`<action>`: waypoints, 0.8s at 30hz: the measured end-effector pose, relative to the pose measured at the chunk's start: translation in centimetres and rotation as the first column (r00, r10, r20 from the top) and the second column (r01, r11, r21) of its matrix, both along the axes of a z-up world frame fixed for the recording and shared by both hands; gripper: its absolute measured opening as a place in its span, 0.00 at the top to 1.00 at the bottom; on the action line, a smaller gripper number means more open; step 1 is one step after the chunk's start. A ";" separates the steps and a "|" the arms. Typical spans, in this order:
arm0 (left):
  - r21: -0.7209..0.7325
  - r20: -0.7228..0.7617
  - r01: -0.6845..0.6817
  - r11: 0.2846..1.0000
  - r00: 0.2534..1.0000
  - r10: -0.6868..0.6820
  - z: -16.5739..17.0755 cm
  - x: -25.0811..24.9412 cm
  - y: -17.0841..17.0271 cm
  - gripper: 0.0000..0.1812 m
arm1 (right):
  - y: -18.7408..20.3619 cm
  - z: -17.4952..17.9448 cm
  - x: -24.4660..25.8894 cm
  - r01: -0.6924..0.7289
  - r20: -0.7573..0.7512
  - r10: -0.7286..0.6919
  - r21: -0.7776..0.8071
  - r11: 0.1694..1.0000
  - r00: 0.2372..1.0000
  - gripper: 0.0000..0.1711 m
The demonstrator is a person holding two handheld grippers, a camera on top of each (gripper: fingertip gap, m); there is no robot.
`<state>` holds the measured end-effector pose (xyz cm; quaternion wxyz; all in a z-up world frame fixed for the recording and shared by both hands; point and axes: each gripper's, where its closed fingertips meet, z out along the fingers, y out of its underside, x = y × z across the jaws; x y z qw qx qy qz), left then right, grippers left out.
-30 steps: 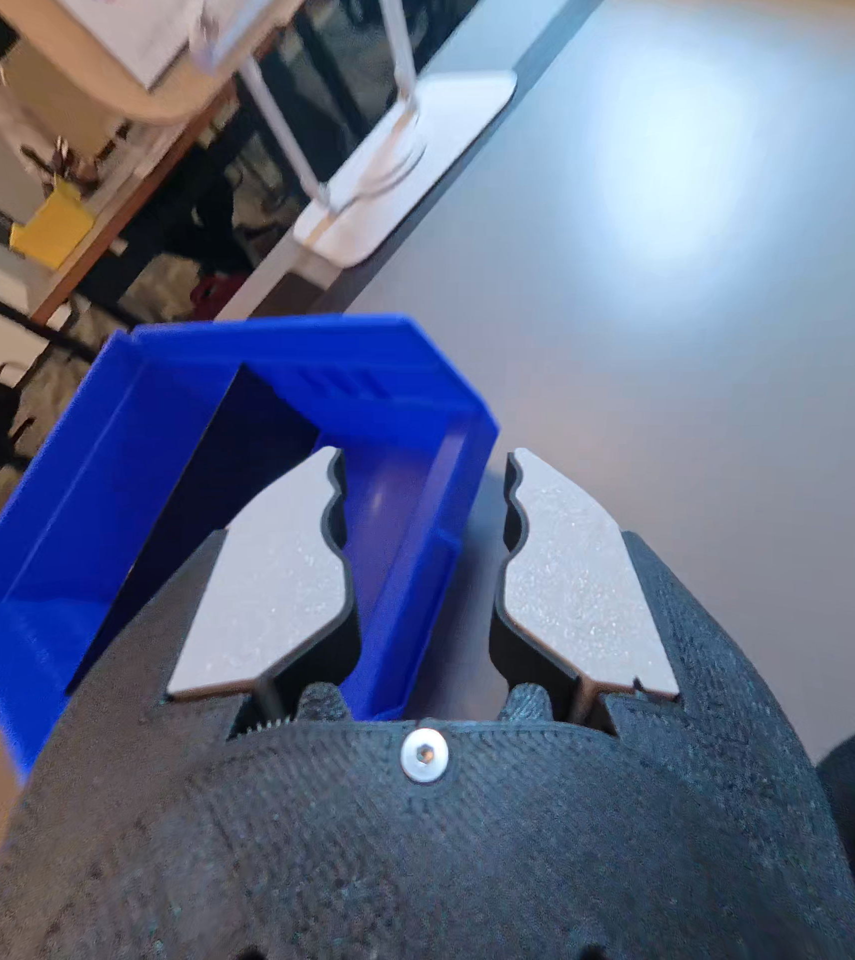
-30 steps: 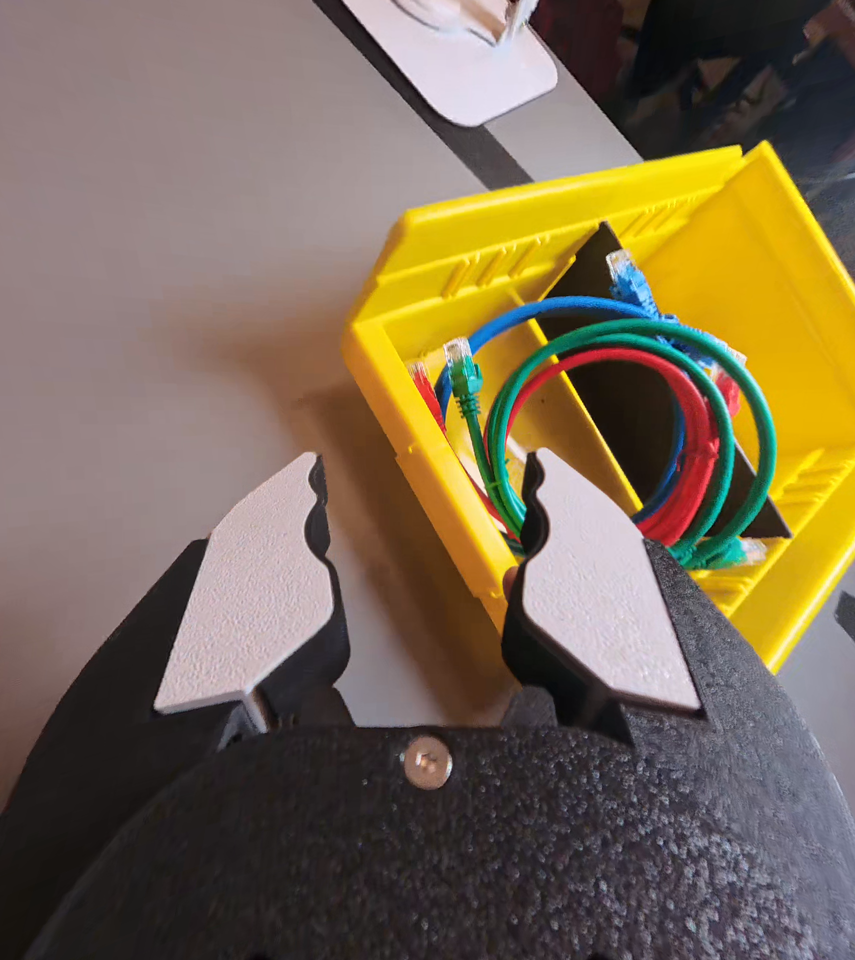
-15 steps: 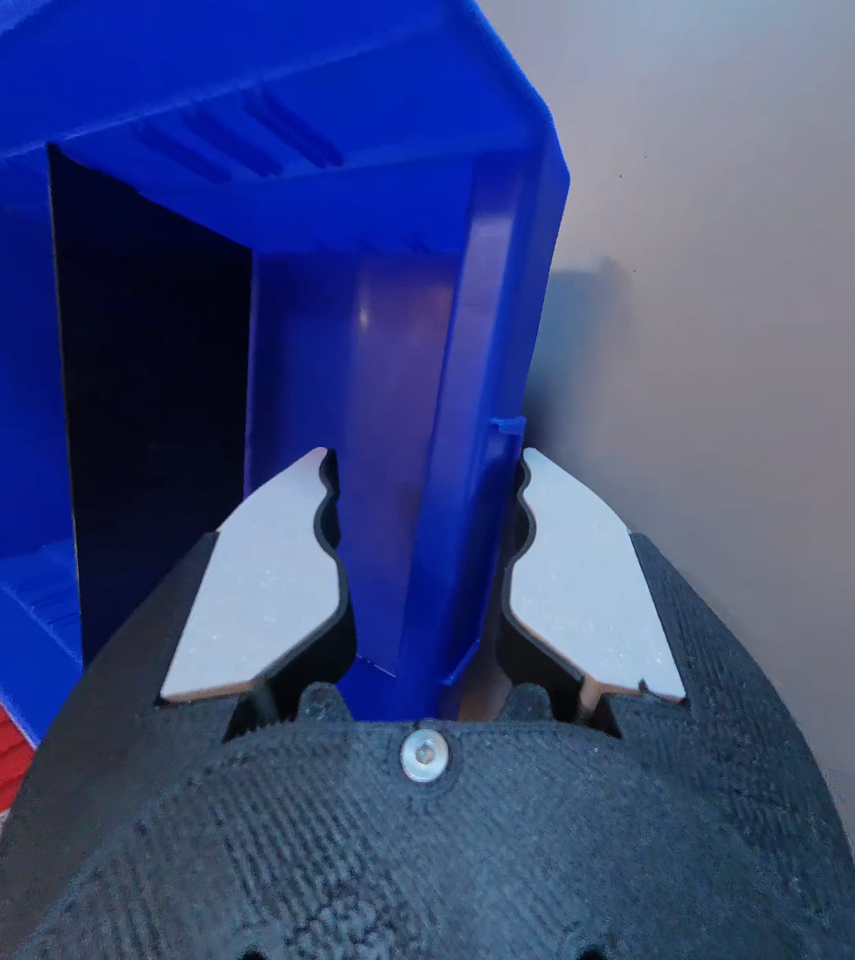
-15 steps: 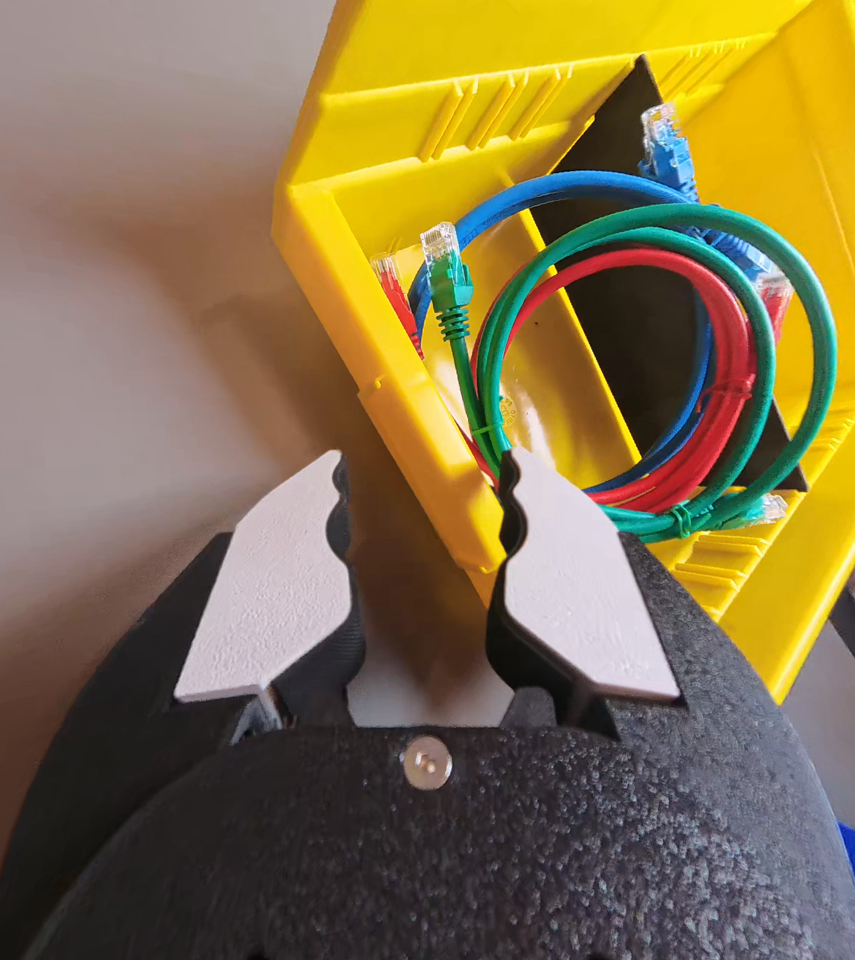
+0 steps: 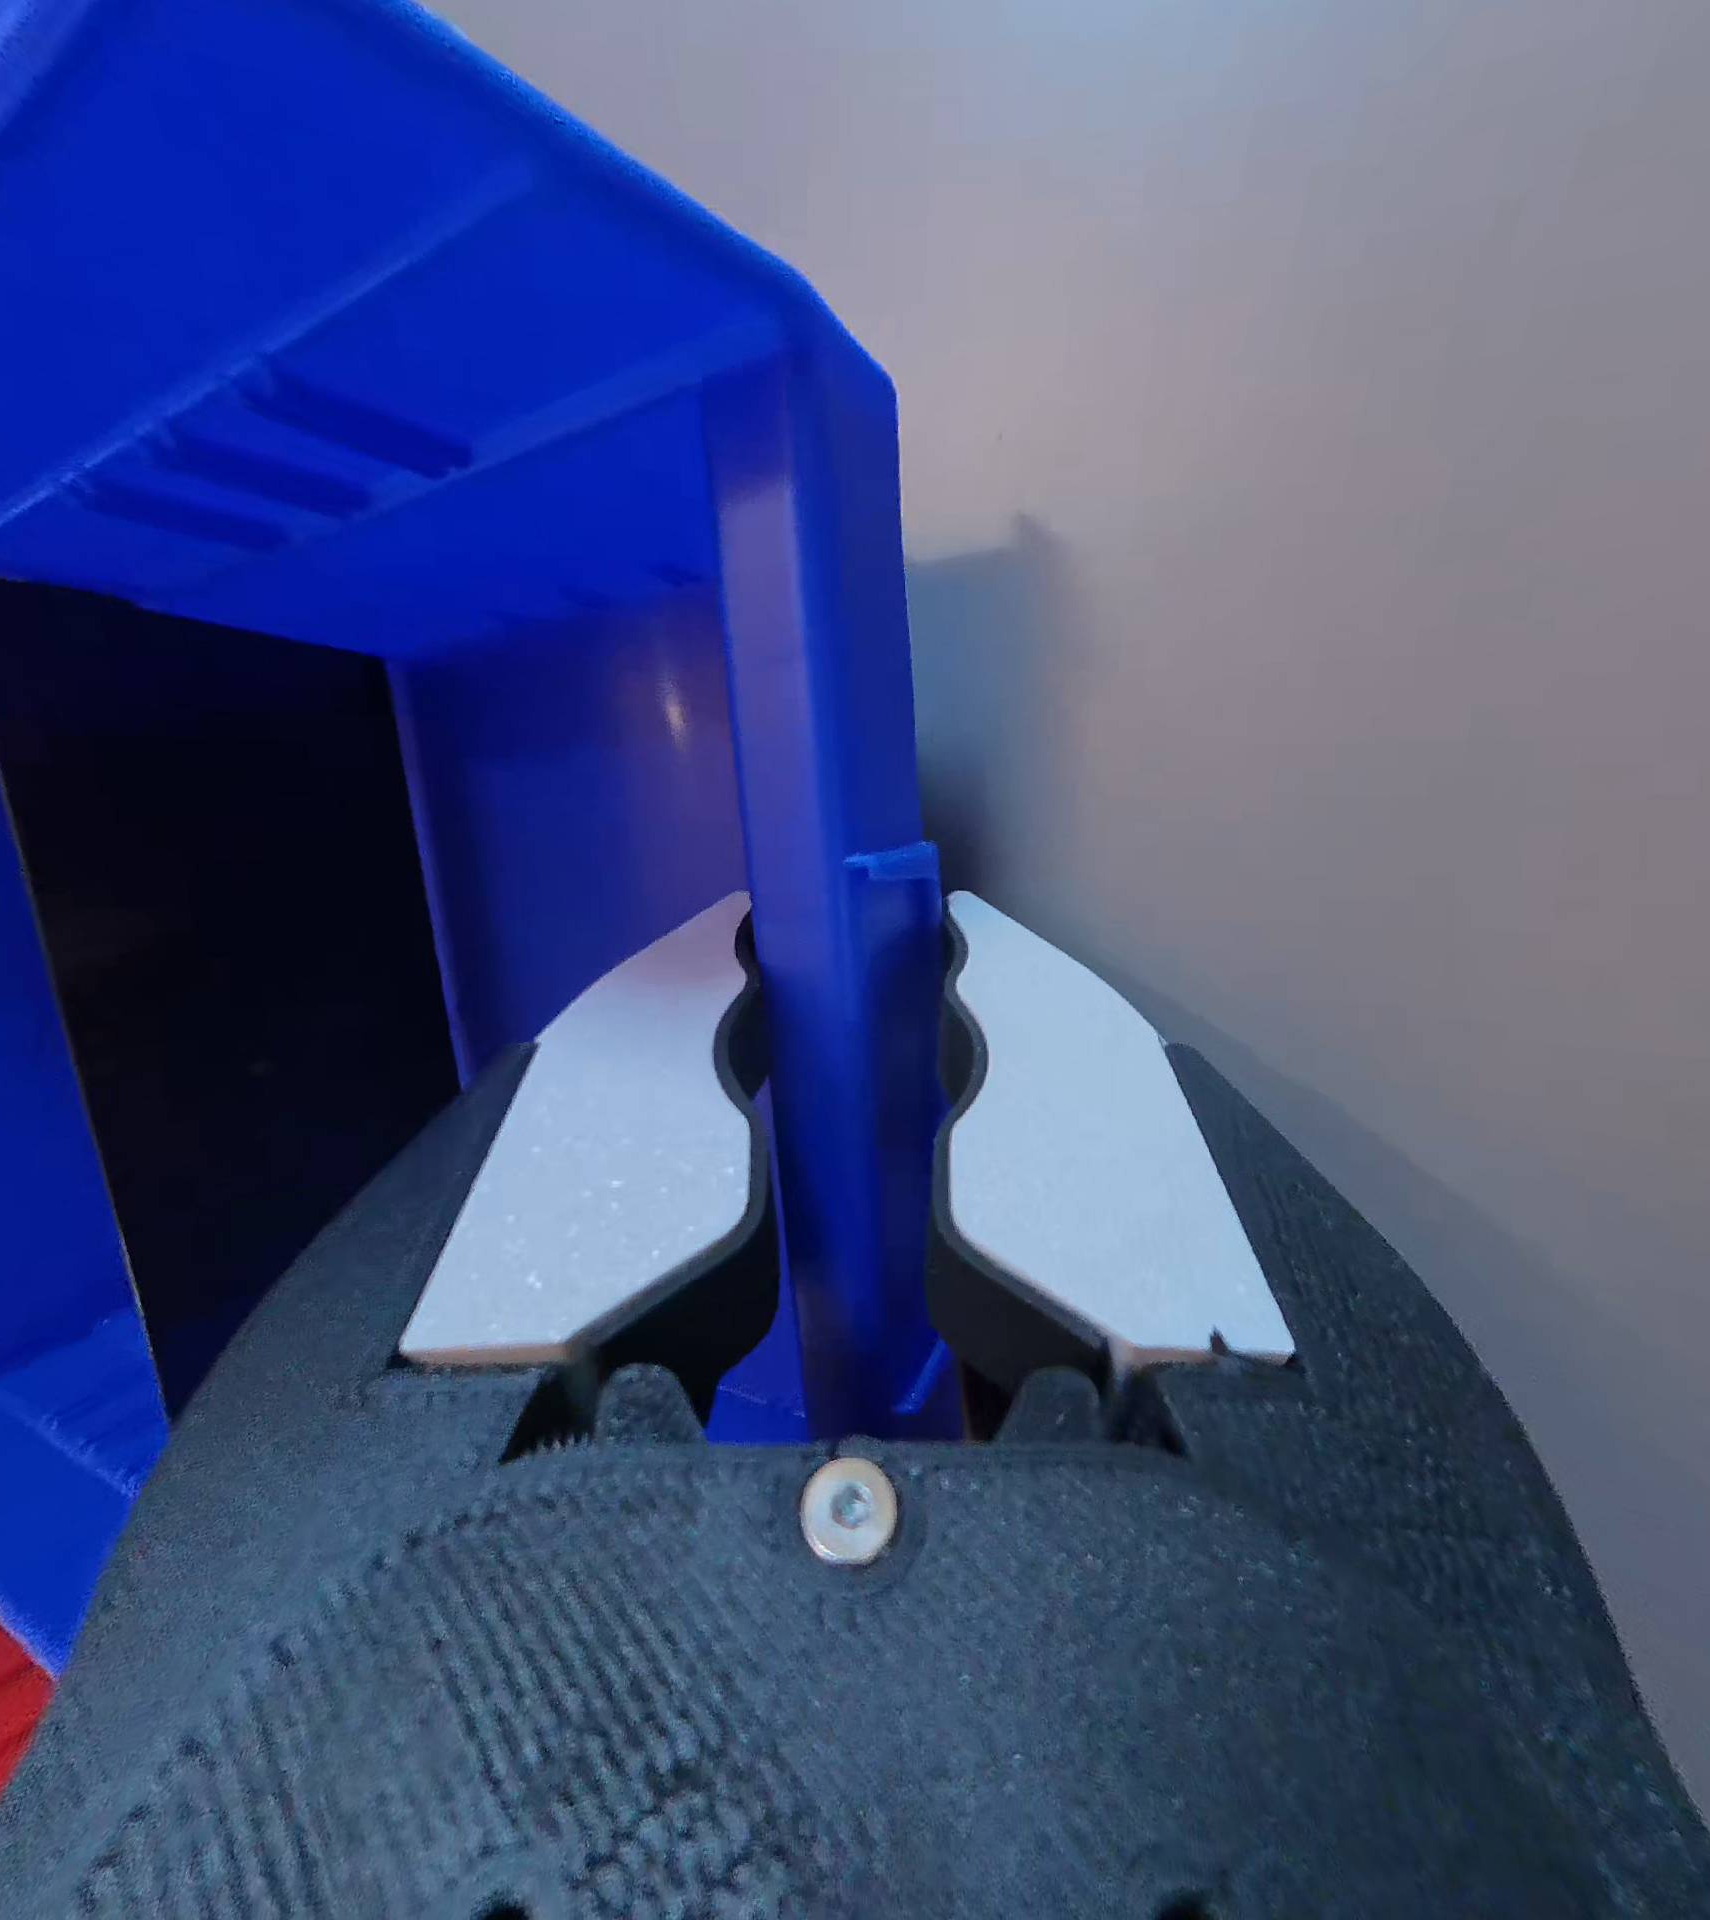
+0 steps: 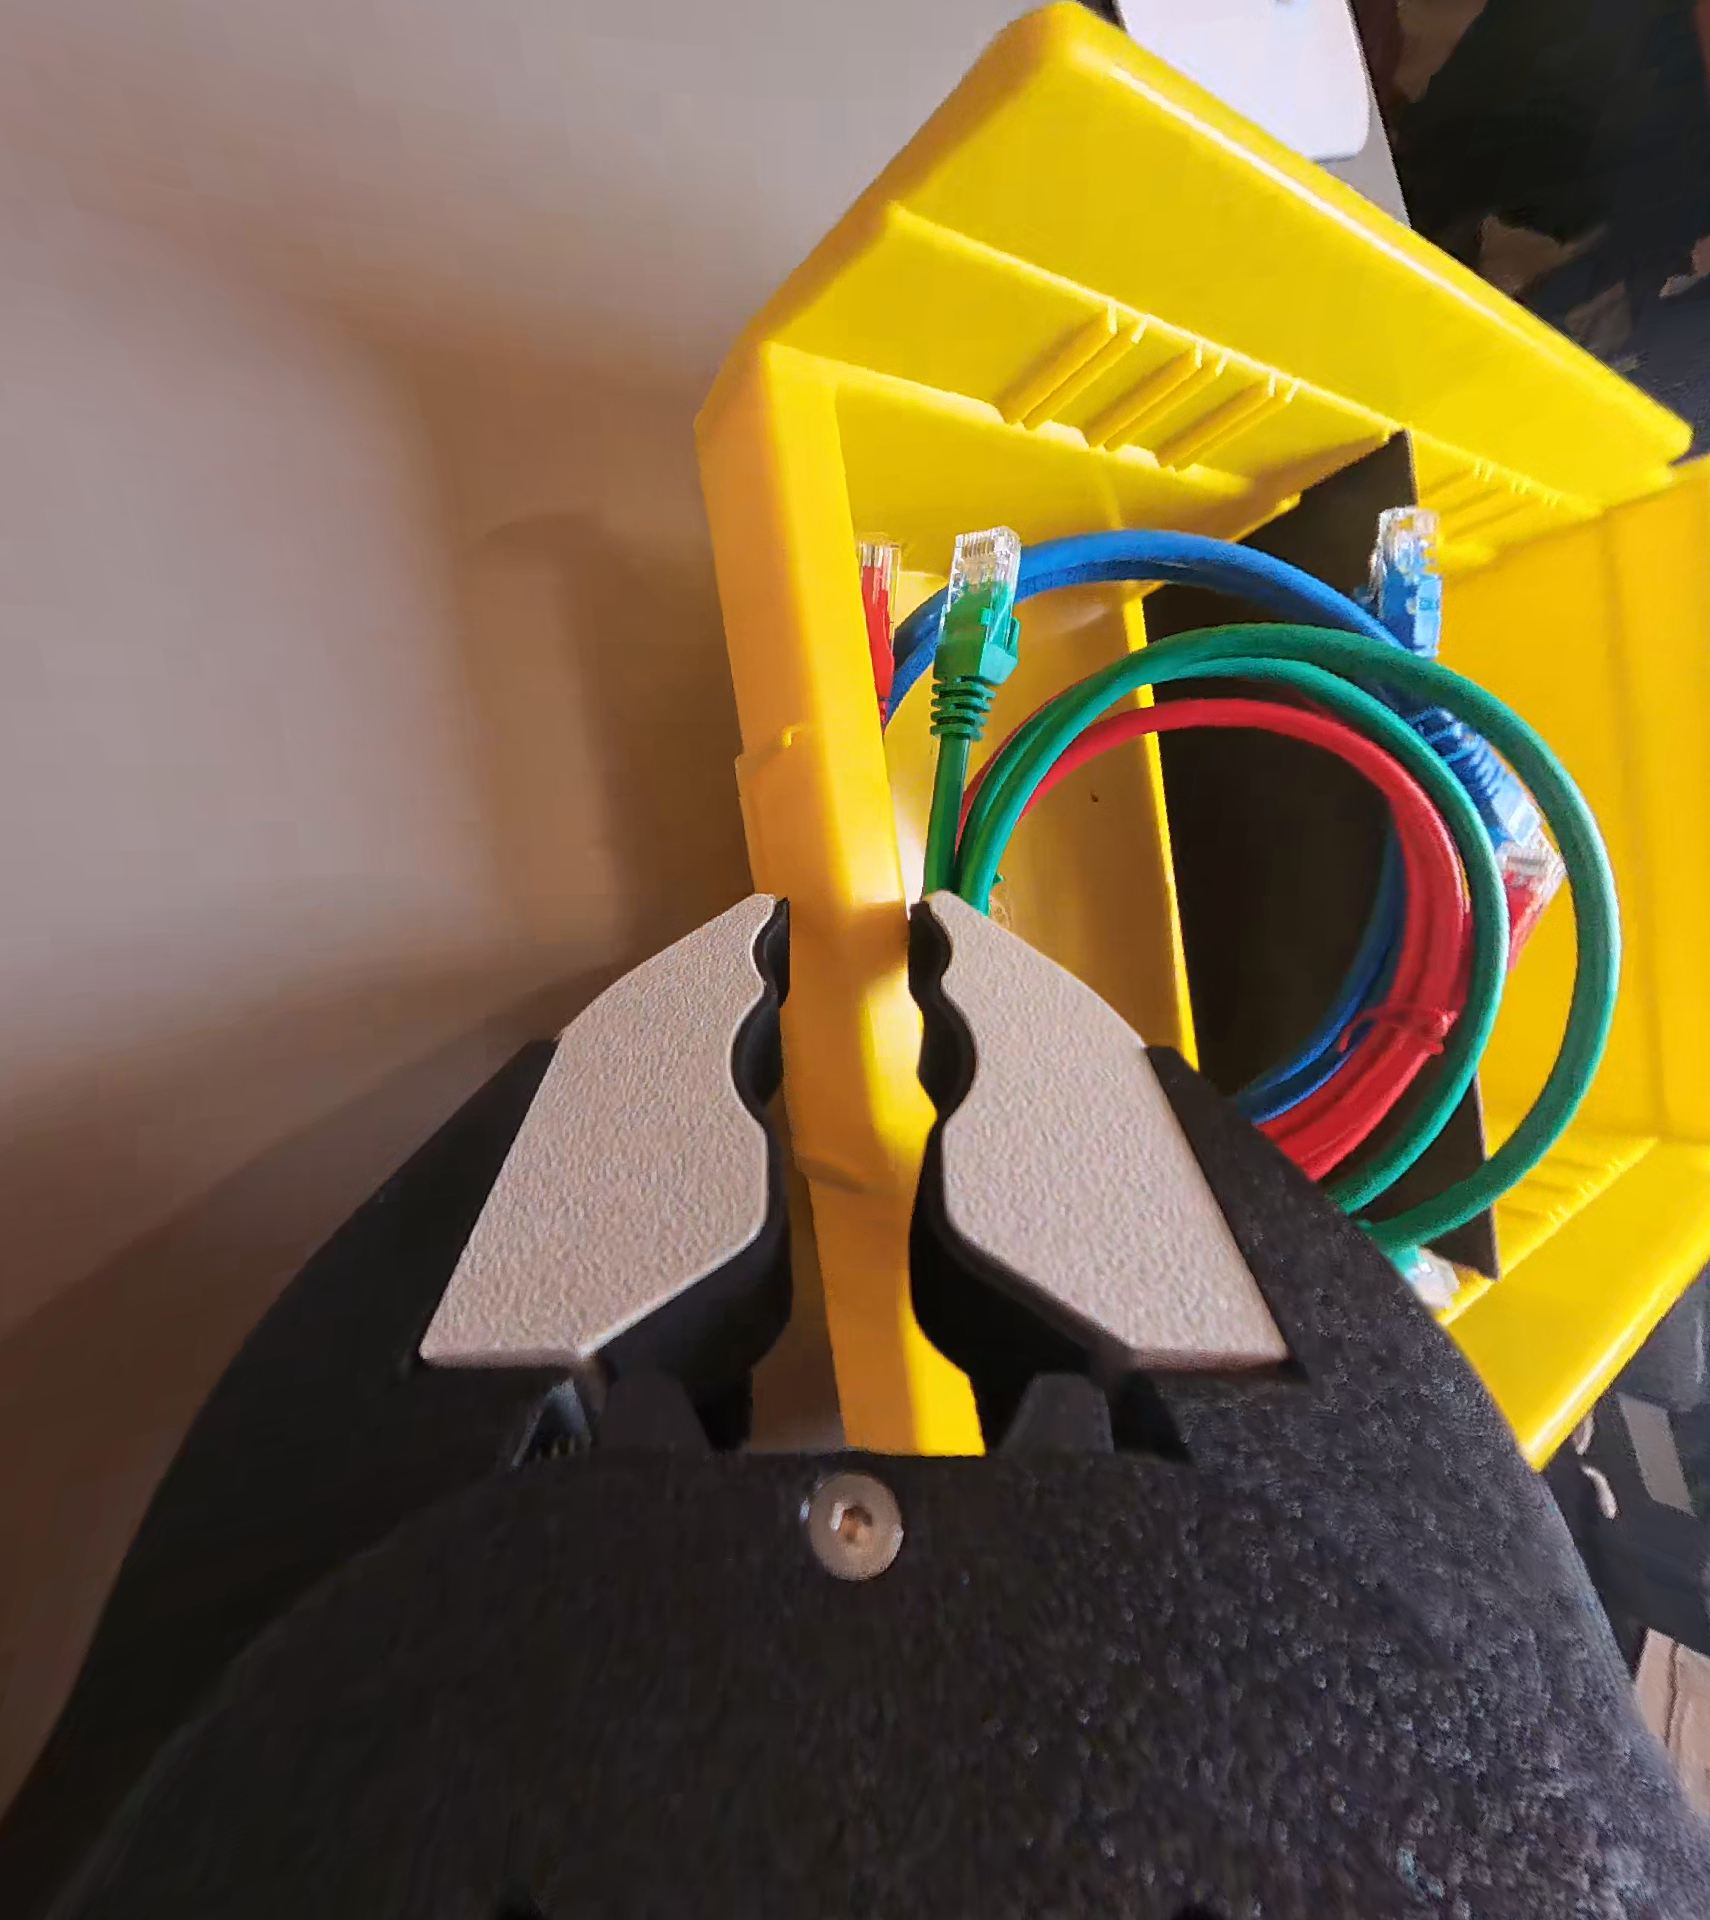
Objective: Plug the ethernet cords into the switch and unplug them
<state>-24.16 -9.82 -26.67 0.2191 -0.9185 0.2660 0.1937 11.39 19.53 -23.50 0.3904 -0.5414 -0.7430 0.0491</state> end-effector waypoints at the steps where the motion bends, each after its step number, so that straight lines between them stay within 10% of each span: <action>1: 0.008 0.008 0.006 1.000 1.000 -0.006 0.0 0.4 0.2 0.84 | -1.0 0.0 -0.1 -0.025 -0.006 0.025 0.012 1.000 1.000 0.87; 19: 0.072 -0.052 0.434 0.898 0.901 -0.432 0.3 14.4 7.3 0.83 | -15.5 0.4 -2.1 -0.395 -0.061 0.407 0.142 0.907 0.912 0.87; 24: 0.332 0.034 0.385 0.861 0.907 -0.419 3.8 17.0 7.9 0.80 | -17.4 4.1 -0.7 -0.362 -0.318 0.337 -0.022 0.932 0.886 0.84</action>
